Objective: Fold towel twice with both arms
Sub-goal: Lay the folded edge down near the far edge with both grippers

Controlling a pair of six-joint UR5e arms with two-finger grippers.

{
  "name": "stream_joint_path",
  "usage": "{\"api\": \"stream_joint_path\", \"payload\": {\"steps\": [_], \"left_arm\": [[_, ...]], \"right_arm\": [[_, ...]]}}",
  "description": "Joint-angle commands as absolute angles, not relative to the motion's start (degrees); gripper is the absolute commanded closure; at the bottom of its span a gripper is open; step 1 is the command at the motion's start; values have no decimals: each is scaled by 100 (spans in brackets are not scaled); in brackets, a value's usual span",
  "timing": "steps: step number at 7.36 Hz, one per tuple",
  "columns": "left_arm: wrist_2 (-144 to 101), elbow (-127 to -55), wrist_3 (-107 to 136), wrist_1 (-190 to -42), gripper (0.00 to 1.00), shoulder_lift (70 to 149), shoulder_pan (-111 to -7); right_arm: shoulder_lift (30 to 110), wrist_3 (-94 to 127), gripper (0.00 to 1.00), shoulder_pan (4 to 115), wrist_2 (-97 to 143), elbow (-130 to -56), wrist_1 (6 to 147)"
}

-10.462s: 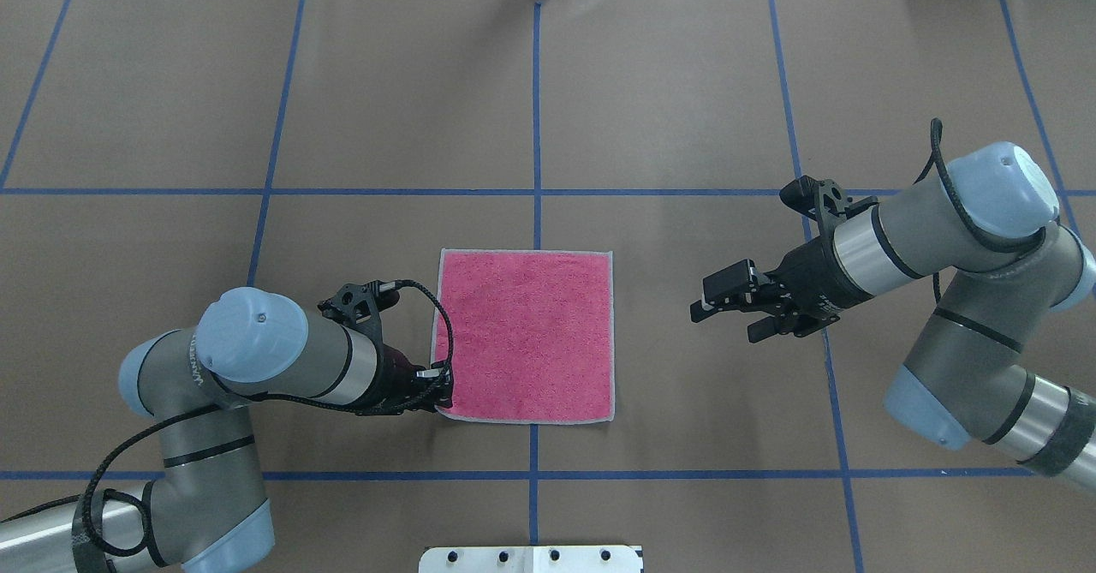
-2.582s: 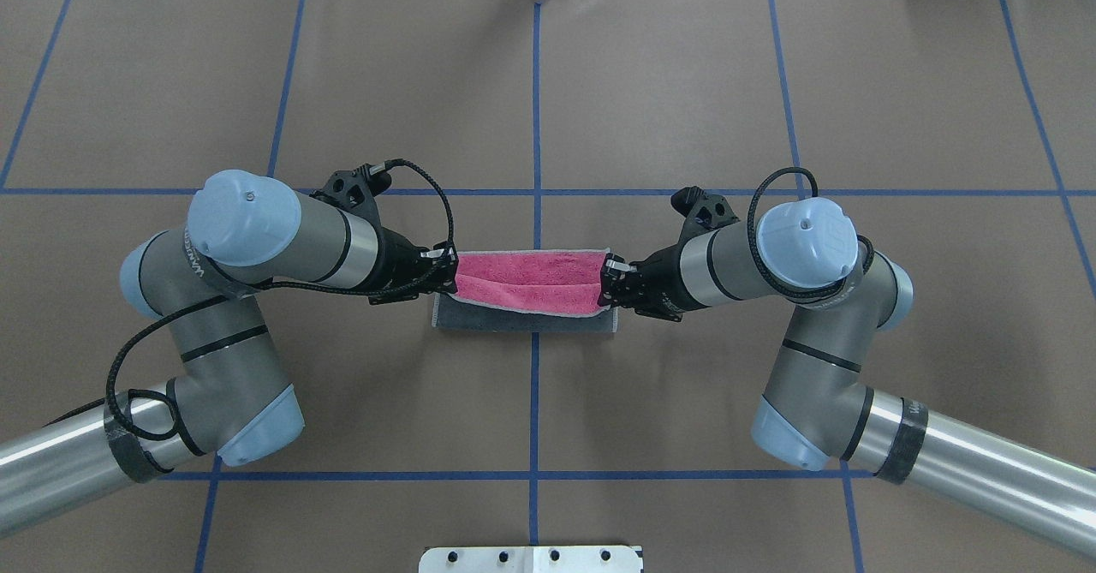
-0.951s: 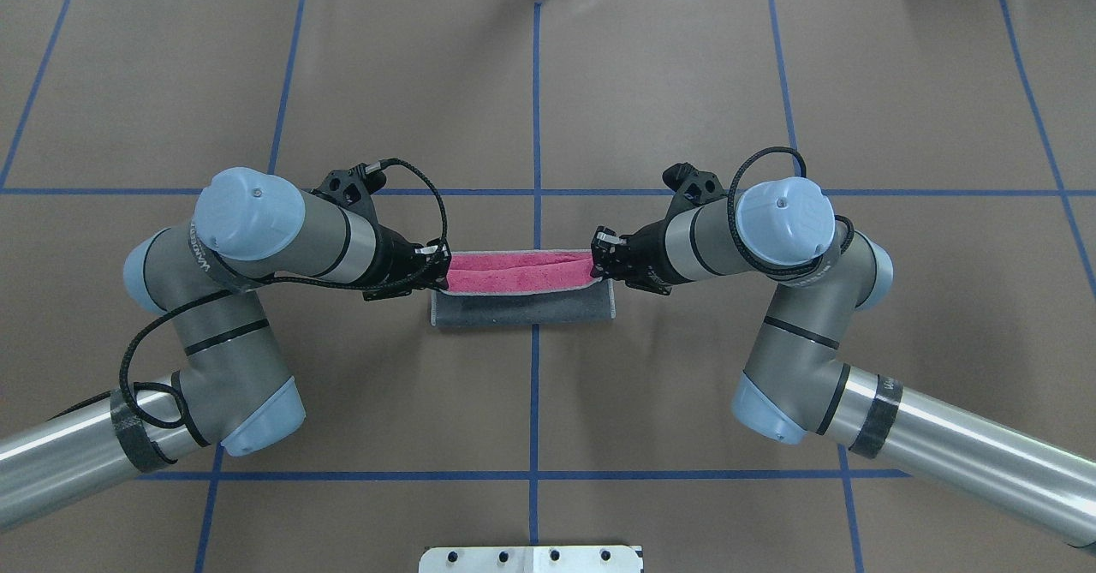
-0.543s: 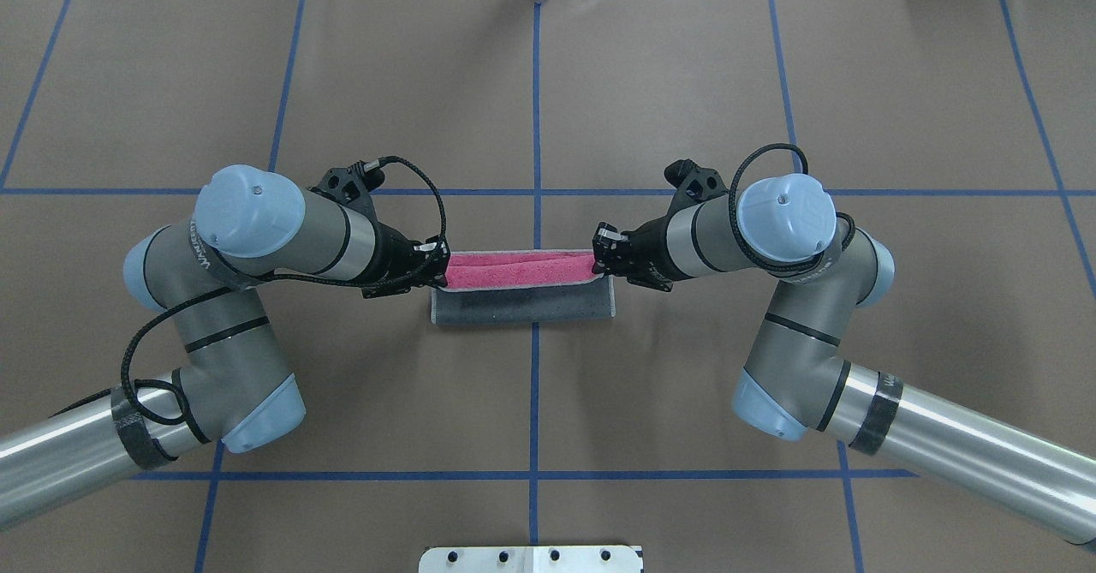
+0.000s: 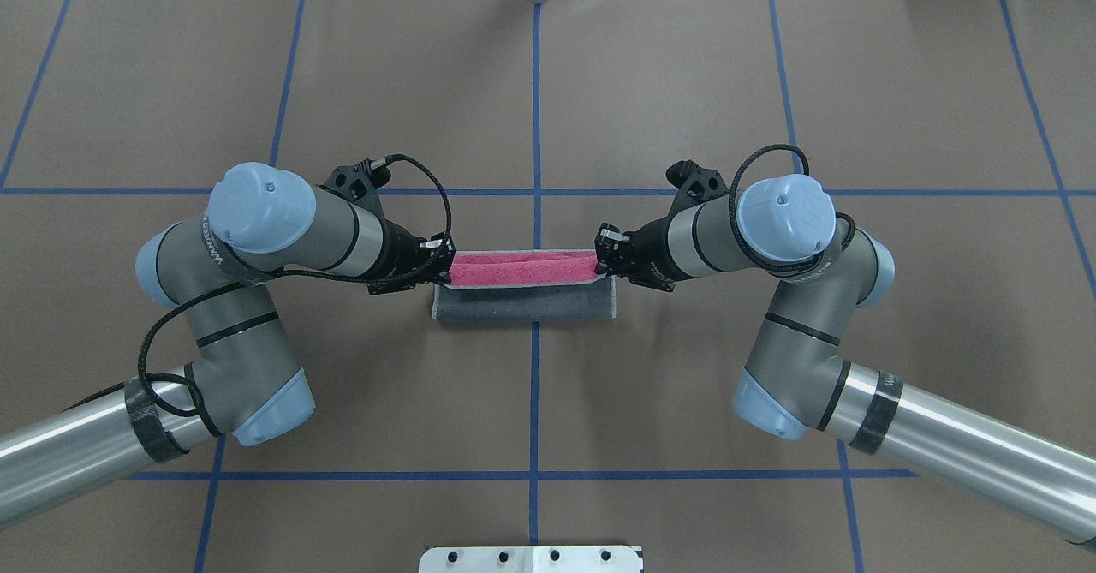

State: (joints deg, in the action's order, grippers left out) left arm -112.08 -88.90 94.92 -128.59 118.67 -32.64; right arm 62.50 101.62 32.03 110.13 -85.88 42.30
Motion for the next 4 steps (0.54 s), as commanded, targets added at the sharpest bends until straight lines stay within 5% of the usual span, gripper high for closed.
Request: {"api": "stream_joint_path", "payload": {"steps": [1, 4], "left_arm": [[-11215, -8877, 9492, -12894, 100, 11865, -3287], [-11215, -8886, 9510, -12902, 100, 11856, -3313]], "right_arm": [[6214, 10169, 83, 3208, 11013, -8569, 4228], [6135, 10169, 83, 3217, 11004, -8473, 4228]]}}
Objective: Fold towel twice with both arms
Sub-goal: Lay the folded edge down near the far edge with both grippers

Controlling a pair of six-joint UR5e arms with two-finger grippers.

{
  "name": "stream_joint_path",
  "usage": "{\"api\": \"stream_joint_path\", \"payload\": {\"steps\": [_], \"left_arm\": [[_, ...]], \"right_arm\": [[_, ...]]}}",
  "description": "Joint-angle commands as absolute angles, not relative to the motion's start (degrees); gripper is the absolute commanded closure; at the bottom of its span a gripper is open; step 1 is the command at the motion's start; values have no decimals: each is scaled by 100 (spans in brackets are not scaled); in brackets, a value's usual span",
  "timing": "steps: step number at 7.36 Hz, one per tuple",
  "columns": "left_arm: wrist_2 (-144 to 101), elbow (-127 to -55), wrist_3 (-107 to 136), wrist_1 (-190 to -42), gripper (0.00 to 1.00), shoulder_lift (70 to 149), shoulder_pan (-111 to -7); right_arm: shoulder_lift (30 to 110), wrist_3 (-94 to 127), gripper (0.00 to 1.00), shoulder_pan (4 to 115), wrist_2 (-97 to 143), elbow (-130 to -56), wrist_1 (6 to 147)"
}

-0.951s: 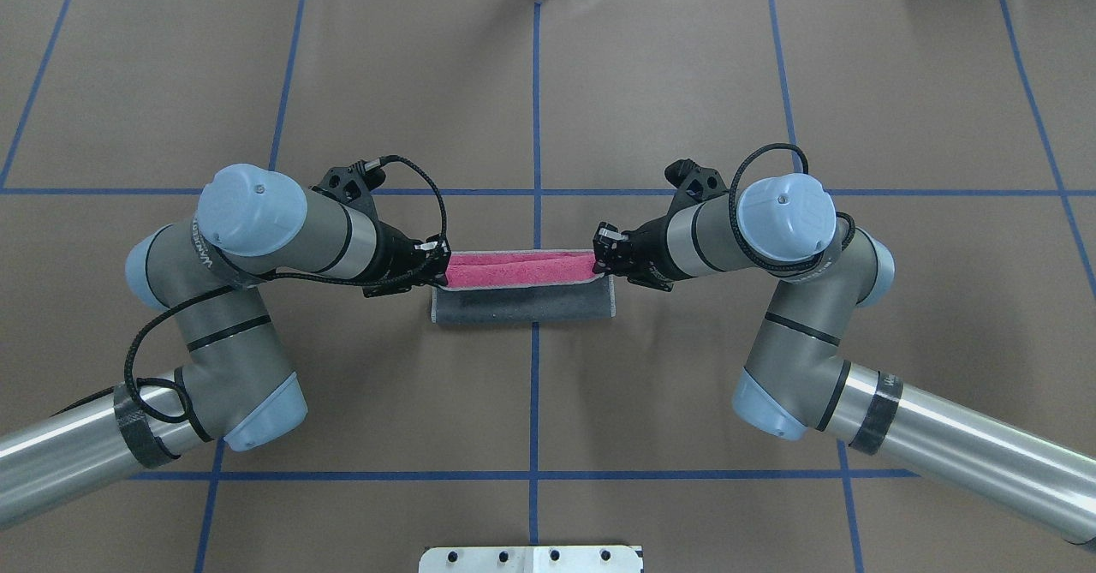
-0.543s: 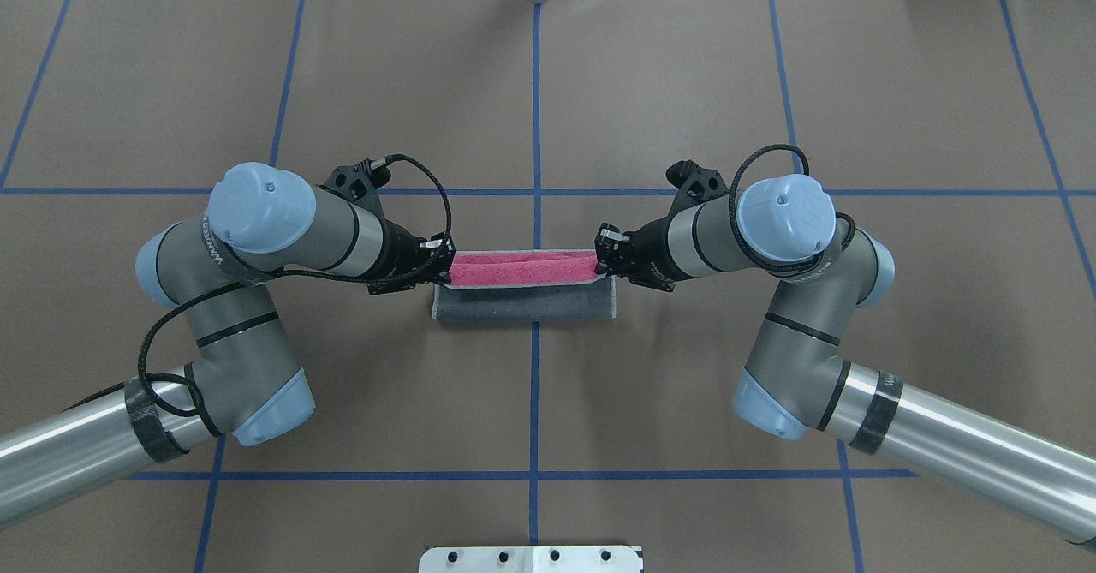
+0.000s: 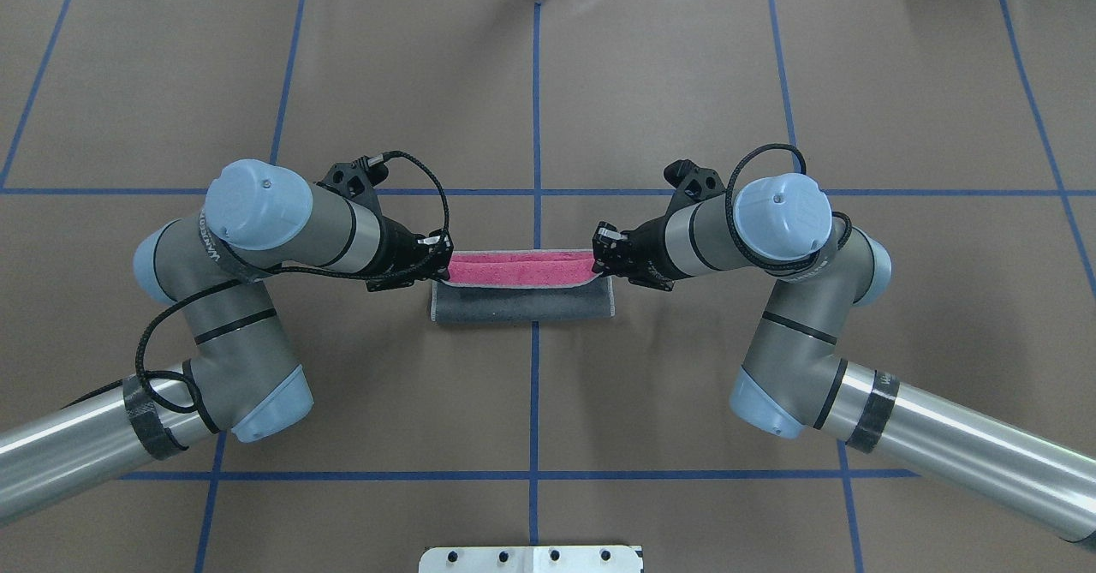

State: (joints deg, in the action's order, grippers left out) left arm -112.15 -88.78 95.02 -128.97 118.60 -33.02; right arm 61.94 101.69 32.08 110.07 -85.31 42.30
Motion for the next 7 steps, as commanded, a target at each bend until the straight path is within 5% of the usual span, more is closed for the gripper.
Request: {"api": "stream_joint_path", "payload": {"steps": [1, 2, 3, 4, 5, 7], "left_arm": [[-11215, -8886, 9510, -12902, 100, 11856, -3331], [-11215, -8894, 9510, -12902, 100, 11856, -3331], [-11215, -8886, 9501, -12902, 47, 11856, -3322], [-11215, -8894, 9501, -12902, 6, 11856, -3322], [-11215, -8895, 9492, -12902, 1, 11856, -3331], [-11215, -8903, 9492, -12911, 1, 11848, -3331]], "right_arm": [[6126, 10169, 83, 3225, 11013, -8464, 4228], [6126, 10169, 82, 3226, 11004, -8455, 4228], [6126, 10169, 64, 3252, 11004, -8455, 4228], [6126, 10169, 36, 3287, 11013, -8455, 4228], [6126, 10169, 3, 3305, 11013, -8455, 4228], [6082, 10178, 2, 3305, 11004, -8455, 4236]]}}
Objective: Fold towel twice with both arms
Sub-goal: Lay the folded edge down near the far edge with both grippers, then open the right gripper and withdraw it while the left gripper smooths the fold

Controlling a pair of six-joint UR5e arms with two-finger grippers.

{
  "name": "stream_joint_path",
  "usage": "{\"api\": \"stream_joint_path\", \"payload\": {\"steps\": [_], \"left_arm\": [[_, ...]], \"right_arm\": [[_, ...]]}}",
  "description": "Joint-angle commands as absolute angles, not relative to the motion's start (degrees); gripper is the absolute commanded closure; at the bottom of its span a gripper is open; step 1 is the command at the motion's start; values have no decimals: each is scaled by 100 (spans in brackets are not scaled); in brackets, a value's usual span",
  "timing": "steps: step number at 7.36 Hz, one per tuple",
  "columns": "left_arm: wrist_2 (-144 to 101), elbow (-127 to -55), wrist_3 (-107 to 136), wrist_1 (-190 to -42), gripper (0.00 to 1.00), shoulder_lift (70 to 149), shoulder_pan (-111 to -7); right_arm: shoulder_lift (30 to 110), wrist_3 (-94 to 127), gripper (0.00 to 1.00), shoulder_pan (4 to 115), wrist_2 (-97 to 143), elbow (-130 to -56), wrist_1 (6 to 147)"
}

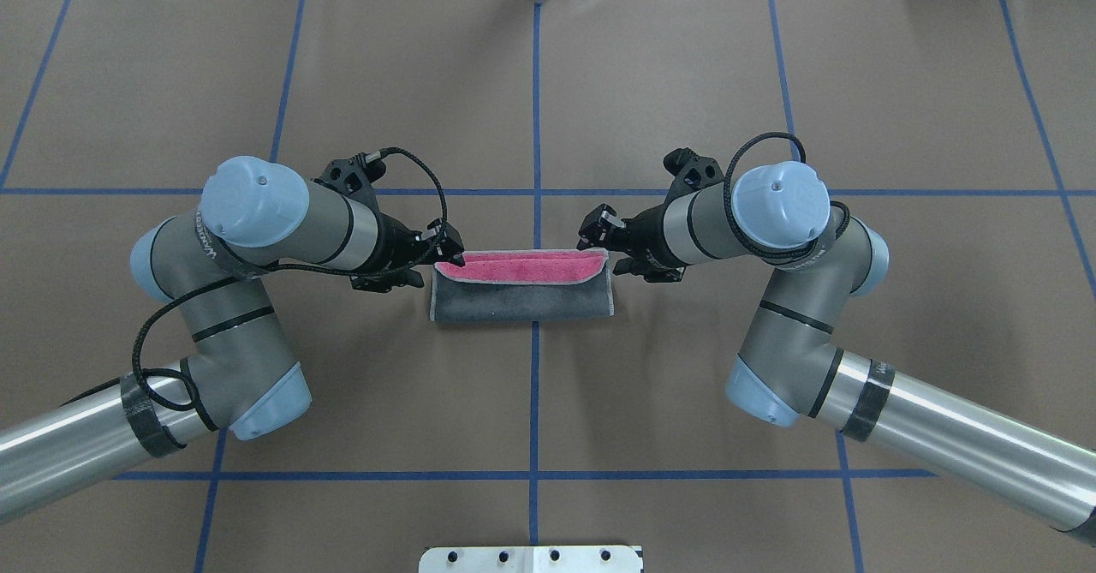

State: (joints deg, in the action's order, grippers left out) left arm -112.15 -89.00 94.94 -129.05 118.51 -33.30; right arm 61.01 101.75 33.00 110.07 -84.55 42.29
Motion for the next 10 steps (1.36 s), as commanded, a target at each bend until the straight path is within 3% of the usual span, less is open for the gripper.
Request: {"api": "stream_joint_path", "payload": {"steps": [1, 10], "left_arm": [[-11215, -8903, 9492, -12911, 1, 11856, -3322], [-11206, -8491, 9773, -13078, 1, 12252, -3226]], "right_arm": [[6082, 10178, 1, 3305, 11013, -8455, 4228], [6161, 10213, 1, 4059, 11539, -8394, 4254]]}}
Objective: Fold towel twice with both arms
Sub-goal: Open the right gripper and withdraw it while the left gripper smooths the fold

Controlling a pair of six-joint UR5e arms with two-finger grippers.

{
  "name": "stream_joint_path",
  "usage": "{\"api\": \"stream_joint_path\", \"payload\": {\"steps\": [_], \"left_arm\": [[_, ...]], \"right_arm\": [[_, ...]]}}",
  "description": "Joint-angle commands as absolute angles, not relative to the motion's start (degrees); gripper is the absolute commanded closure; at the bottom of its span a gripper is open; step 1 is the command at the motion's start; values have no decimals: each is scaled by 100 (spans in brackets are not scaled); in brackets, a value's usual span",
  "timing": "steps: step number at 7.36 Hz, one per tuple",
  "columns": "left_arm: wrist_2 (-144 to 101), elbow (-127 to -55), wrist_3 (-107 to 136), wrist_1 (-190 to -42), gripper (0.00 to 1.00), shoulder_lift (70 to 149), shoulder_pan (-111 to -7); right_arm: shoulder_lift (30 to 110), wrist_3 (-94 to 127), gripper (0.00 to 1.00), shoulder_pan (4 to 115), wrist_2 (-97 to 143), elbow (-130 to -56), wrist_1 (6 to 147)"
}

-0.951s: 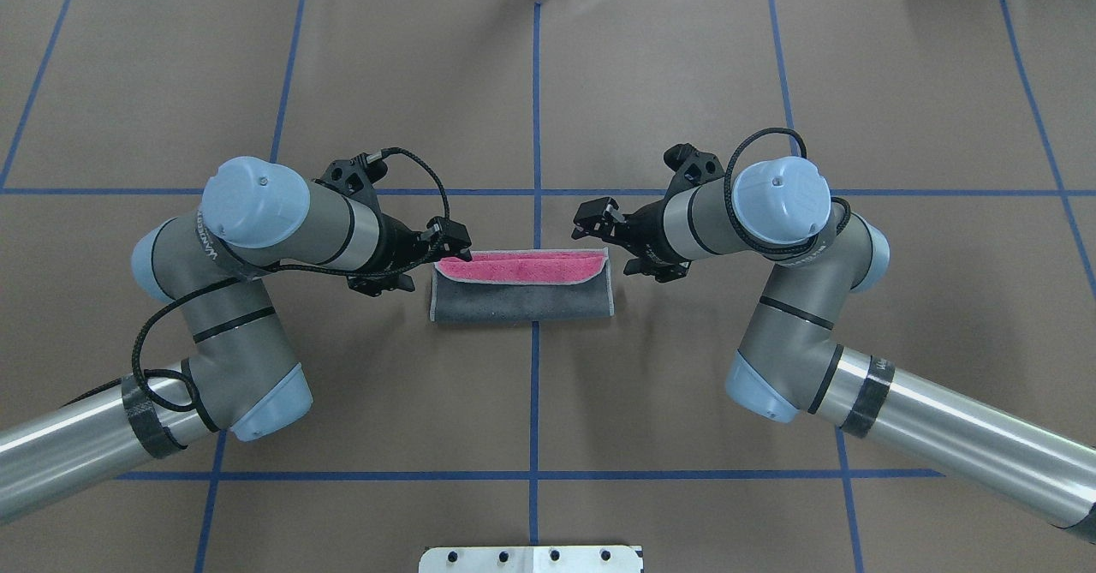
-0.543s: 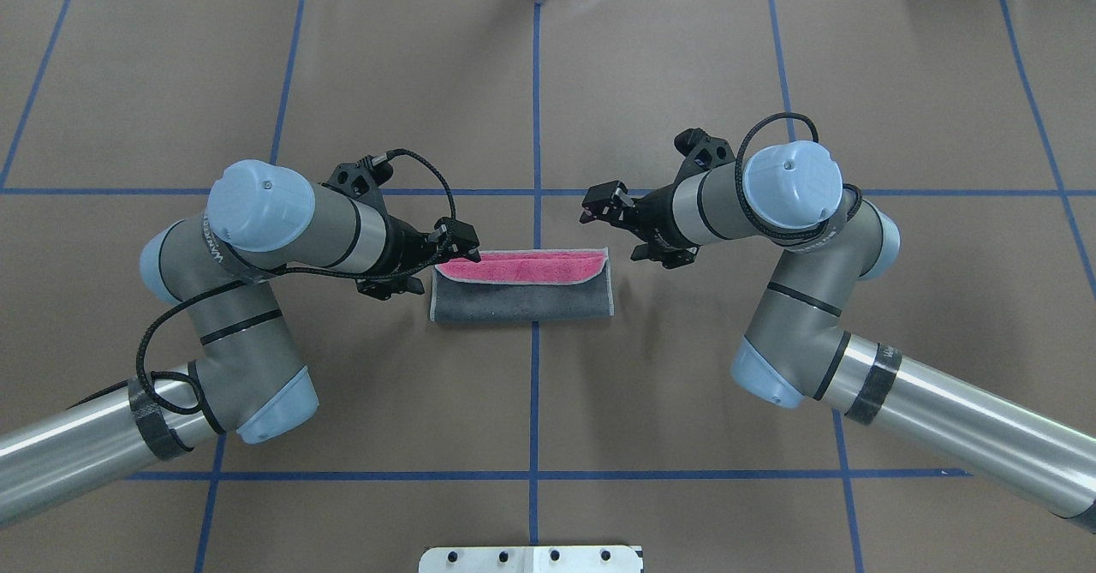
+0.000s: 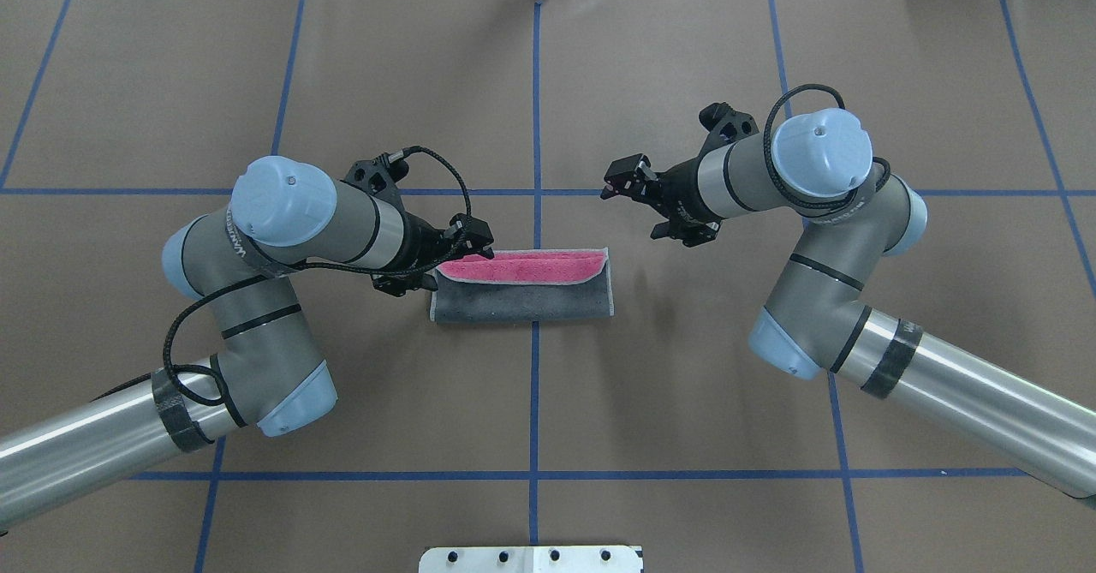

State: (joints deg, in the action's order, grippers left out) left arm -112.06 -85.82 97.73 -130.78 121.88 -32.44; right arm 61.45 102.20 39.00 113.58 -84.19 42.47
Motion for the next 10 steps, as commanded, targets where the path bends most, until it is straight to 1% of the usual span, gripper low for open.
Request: {"api": "stream_joint_path", "payload": {"steps": [1, 5, 7, 10], "left_arm": [[-11206, -8377, 9817, -13078, 1, 12382, -3208], [-11206, -8051, 9879, -13087, 1, 12699, -3173], [-11206, -7745, 9888, -13087, 1, 13023, -3173], [-11206, -7560, 9888, -13087, 1, 13253, -3164]], "right_arm": [[6161, 10195, 1, 4156, 11644, -8350, 4254], [6222, 10178, 1, 4280, 11698, -8323, 4254], [6258, 10152, 1, 4394, 11795, -8288, 4254], [6284, 10143, 1, 4561, 11961, -8253, 4254]]}}
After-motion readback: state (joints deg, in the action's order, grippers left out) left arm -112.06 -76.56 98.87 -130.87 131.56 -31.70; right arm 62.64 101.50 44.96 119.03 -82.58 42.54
